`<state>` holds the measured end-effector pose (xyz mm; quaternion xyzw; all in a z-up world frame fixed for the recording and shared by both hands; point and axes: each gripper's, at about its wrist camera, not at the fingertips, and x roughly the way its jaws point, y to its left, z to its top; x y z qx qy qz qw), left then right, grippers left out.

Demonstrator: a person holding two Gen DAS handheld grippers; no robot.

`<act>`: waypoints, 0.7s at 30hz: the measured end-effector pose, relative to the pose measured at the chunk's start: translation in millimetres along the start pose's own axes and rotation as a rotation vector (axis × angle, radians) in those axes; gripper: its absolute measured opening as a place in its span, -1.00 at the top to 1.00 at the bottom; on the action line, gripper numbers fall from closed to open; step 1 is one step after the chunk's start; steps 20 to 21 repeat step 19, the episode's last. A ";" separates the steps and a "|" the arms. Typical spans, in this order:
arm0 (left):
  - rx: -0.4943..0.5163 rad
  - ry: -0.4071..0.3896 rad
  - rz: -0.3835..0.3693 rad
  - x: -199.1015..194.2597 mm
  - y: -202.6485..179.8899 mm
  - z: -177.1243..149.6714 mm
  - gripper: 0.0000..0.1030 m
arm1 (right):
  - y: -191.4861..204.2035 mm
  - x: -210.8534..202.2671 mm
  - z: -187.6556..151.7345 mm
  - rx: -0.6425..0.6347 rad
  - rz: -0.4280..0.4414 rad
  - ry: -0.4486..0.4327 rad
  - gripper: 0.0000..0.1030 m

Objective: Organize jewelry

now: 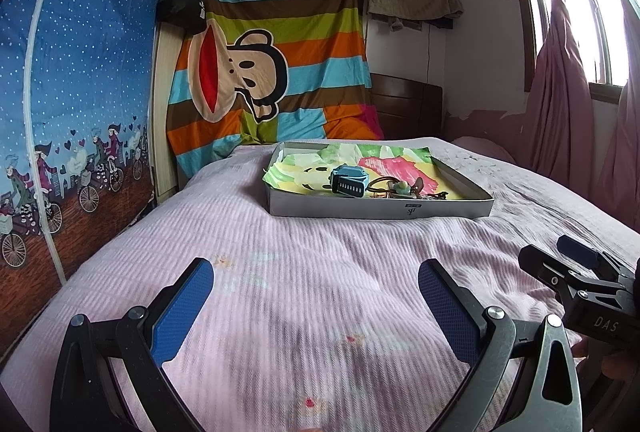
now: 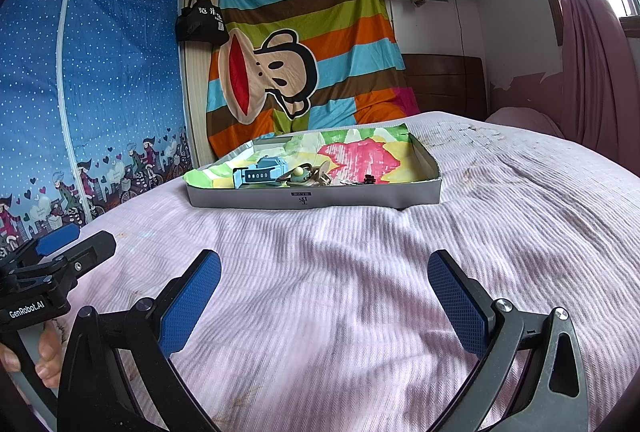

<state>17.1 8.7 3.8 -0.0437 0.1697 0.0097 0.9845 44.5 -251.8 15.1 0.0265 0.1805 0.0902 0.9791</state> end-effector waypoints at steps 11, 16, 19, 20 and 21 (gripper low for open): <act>0.007 -0.002 0.001 -0.2 1.8 0.1 -1.00 | 0.0 0.0 0.1 0.001 0.000 0.001 -0.97; 0.006 -0.002 0.002 -0.2 0.0 -0.1 -1.00 | 0.0 0.0 0.1 0.000 0.000 0.000 -0.97; 0.007 -0.001 0.002 -0.1 -0.1 -0.2 -1.00 | 0.0 -0.1 0.1 0.001 0.000 0.001 -0.97; 0.007 -0.001 0.002 -0.1 -0.1 -0.2 -1.00 | 0.0 -0.1 0.1 0.001 0.000 0.001 -0.97; 0.007 -0.001 0.002 -0.1 -0.1 -0.2 -1.00 | 0.0 -0.1 0.1 0.001 0.000 0.001 -0.97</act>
